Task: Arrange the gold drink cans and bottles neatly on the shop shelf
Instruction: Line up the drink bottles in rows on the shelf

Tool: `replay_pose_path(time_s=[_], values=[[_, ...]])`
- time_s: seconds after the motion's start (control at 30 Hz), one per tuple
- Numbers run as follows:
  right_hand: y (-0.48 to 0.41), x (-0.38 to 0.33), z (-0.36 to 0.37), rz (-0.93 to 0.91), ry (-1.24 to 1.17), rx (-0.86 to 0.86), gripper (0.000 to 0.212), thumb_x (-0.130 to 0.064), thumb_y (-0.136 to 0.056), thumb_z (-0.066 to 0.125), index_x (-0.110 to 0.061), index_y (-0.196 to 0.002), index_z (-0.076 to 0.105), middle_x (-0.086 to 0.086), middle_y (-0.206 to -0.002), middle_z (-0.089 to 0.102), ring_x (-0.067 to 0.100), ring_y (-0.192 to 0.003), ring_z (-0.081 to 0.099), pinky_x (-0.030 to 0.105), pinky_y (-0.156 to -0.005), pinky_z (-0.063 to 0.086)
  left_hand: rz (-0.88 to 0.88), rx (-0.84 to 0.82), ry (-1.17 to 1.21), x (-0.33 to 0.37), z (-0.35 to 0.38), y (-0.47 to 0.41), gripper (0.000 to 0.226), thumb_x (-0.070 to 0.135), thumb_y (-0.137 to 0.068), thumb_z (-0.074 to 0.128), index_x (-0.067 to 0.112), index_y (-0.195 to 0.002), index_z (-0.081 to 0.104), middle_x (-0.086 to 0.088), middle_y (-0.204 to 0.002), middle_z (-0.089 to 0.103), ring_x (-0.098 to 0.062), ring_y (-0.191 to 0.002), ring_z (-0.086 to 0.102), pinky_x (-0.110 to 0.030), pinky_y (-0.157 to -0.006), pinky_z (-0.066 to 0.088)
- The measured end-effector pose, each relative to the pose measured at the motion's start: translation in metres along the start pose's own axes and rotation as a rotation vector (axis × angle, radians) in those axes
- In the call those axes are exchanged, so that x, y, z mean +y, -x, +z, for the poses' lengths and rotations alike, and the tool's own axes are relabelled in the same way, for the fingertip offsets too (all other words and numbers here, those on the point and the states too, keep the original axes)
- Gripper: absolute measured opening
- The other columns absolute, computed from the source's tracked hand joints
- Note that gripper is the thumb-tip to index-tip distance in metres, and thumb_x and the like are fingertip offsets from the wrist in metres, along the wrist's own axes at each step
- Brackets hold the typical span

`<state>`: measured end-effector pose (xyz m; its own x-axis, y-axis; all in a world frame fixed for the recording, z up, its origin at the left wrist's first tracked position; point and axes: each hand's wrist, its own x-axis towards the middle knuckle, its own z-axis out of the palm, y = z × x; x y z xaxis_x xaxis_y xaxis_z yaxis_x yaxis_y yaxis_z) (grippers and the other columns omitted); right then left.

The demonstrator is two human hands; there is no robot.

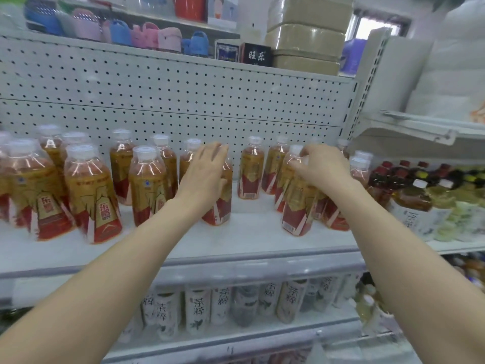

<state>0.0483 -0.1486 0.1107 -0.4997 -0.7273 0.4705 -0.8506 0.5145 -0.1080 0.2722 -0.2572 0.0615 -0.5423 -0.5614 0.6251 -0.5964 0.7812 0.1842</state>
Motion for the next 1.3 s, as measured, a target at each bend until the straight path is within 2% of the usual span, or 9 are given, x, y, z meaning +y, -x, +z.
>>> replay_pose_path(time_s=[0.13, 0.23, 0.43, 0.83, 0.93, 1.03, 1.13, 1.23, 1.3], values=[[0.017, 0.002, 0.006, 0.04, -0.119, -0.06, 0.061, -0.047, -0.085, 0.069, -0.019, -0.136, 0.05, 0.013, -0.131, 0.054, 0.037, -0.116, 0.054, 0.041, -0.086, 0.046, 0.016, -0.031, 0.006, 0.0, -0.002, 0.006, 0.077, 0.01, -0.09, 0.066, 0.011, -0.153, 0.022, -0.007, -0.158, 0.022, -0.026, -0.147, 0.016, -0.034, -0.119, 0.016], [0.02, -0.007, 0.008, 0.054, -0.238, -0.019, 0.061, -0.036, -0.083, 0.072, -0.018, -0.135, 0.047, 0.015, -0.125, 0.055, 0.037, -0.113, 0.053, 0.042, -0.087, 0.045, 0.023, -0.045, 0.0, -0.003, -0.004, 0.006, 0.08, 0.006, -0.09, 0.065, 0.012, -0.155, 0.019, -0.006, -0.159, 0.021, -0.025, -0.148, 0.016, -0.035, -0.118, 0.018], [0.016, -0.033, 0.02, -0.014, -0.405, 0.017, 0.058, -0.037, -0.079, 0.078, -0.02, -0.127, 0.05, 0.009, -0.125, 0.057, 0.03, -0.115, 0.054, 0.046, -0.093, 0.049, 0.024, -0.024, 0.026, -0.005, -0.004, 0.004, 0.079, -0.002, -0.089, 0.062, 0.013, -0.155, 0.021, -0.004, -0.159, 0.022, -0.022, -0.147, 0.019, -0.034, -0.117, 0.022], [0.001, -0.042, 0.04, -0.08, -0.492, 0.035, 0.052, -0.032, -0.087, 0.074, -0.02, -0.13, 0.047, 0.006, -0.136, 0.051, 0.024, -0.116, 0.052, 0.031, -0.087, 0.037, 0.063, -0.002, 0.0, -0.011, -0.004, 0.001, 0.072, -0.002, -0.092, 0.058, 0.013, -0.154, 0.025, -0.005, -0.158, 0.027, -0.022, -0.147, 0.021, -0.031, -0.118, 0.02], [-0.001, -0.045, 0.04, -0.075, -0.431, 0.009, 0.049, -0.035, -0.09, 0.069, -0.02, -0.131, 0.046, 0.008, -0.134, 0.05, 0.025, -0.11, 0.054, 0.032, -0.084, 0.038, 0.091, 0.002, -0.101, -0.015, -0.008, 0.002, 0.073, -0.002, -0.09, 0.06, 0.014, -0.153, 0.026, -0.006, -0.157, 0.029, -0.026, -0.148, 0.017, -0.036, -0.118, 0.02], [-0.007, -0.058, 0.029, -0.085, -0.357, 0.08, 0.042, -0.038, -0.099, 0.054, -0.016, -0.135, 0.049, 0.009, -0.135, 0.051, 0.028, -0.119, 0.052, 0.035, -0.088, 0.04, 0.112, 0.089, -0.292, -0.025, -0.021, 0.008, 0.067, -0.001, -0.085, 0.067, 0.012, -0.145, 0.041, -0.012, -0.151, 0.04, -0.034, -0.147, 0.021, -0.045, -0.119, 0.017], [-0.009, -0.083, 0.012, -0.177, -0.423, 0.154, 0.042, -0.041, -0.101, 0.047, -0.017, -0.135, 0.054, 0.005, -0.134, 0.057, 0.025, -0.123, 0.053, 0.037, -0.097, 0.041, 0.025, 0.161, -0.371, -0.043, -0.044, 0.014, 0.058, 0.01, -0.088, 0.067, 0.013, -0.141, 0.047, -0.014, -0.15, 0.04, -0.036, -0.145, 0.023, -0.047, -0.12, 0.014], [-0.002, -0.114, 0.008, -0.306, -0.47, -0.033, 0.051, -0.057, -0.096, 0.047, -0.021, -0.13, 0.059, 0.001, -0.124, 0.064, 0.019, -0.112, 0.058, 0.043, -0.097, 0.049, -0.156, 0.111, -0.299, -0.061, -0.062, 0.022, 0.062, 0.032, -0.091, 0.066, 0.015, -0.145, 0.04, -0.014, -0.152, 0.033, -0.035, -0.141, 0.027, -0.045, -0.115, 0.027], [0.007, -0.127, 0.013, -0.357, -0.432, -0.144, 0.061, -0.065, -0.088, 0.056, -0.025, -0.134, 0.054, -0.002, -0.121, 0.059, 0.018, -0.107, 0.056, 0.04, -0.094, 0.049, -0.236, 0.013, -0.215, -0.068, -0.066, 0.029, 0.066, 0.038, -0.089, 0.067, 0.017, -0.145, 0.038, -0.013, -0.151, 0.031, -0.037, -0.134, 0.036, -0.045, -0.106, 0.038]])
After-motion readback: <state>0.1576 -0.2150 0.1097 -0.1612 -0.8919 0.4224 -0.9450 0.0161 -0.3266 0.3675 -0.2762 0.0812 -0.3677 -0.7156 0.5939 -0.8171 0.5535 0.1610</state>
